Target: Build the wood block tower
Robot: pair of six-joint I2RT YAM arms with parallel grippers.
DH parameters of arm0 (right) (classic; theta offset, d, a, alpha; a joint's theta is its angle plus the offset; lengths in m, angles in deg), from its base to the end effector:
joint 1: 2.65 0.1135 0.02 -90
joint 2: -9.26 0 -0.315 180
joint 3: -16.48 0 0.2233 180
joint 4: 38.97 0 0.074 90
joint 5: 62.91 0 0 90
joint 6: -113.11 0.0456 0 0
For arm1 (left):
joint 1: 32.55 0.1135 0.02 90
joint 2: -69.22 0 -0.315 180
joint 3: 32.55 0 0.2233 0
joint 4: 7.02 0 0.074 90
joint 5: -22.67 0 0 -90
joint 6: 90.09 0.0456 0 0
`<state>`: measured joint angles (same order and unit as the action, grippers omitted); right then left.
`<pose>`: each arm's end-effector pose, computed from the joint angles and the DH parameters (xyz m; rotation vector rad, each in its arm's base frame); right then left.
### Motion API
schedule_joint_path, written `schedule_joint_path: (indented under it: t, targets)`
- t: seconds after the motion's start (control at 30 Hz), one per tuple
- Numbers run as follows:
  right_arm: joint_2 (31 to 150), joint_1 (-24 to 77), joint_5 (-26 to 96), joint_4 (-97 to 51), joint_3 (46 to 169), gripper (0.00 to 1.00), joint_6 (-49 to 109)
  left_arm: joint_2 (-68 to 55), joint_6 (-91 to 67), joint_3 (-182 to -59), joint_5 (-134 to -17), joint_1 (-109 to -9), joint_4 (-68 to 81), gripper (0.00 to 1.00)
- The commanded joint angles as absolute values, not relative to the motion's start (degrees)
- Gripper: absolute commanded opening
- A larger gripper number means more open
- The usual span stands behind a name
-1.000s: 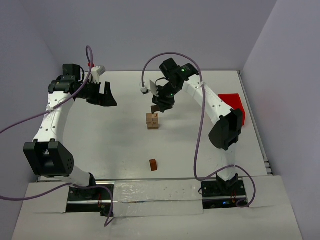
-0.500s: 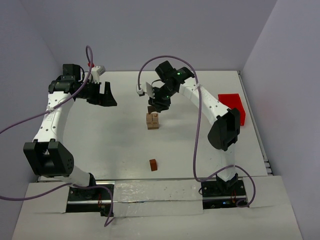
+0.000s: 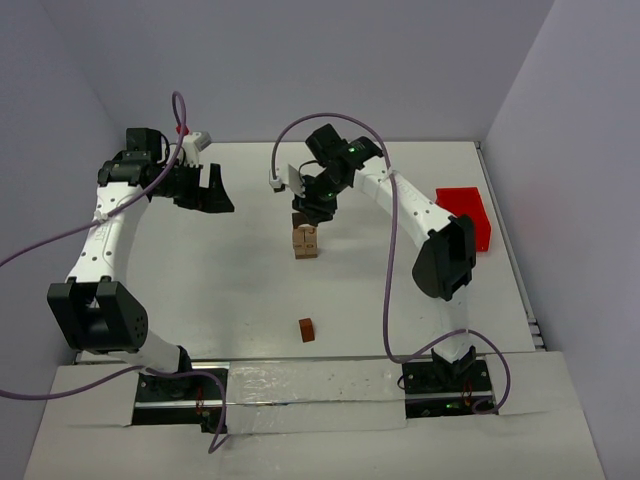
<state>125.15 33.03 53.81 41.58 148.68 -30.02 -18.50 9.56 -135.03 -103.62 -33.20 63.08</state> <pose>0.3306 0.2626 0.3563 -1.9086 1.7481 0.5170 0.2861 -0.0302 0.3940 0.4601 2.3696 -0.7258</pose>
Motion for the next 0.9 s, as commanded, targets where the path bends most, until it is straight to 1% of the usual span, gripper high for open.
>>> schedule_joint_path:
  t: [0.0, 0.57, 0.87]
  targets:
    - [126.0, 33.7, 54.0, 39.0, 148.3, 0.03, -28.8, -18.8, 9.5, -137.3, -105.0, -33.0, 62.1, 0.99]
    - [126.3, 33.9, 53.8, 37.1, 145.9, 0.08, -27.1, -19.0, 10.0, -137.3, -105.3, -32.9, 62.5, 0.99]
    - [126.9, 33.8, 53.7, 36.1, 145.5, 0.12, -26.6, -19.4, 10.0, -137.5, -105.5, -33.0, 62.4, 0.99]
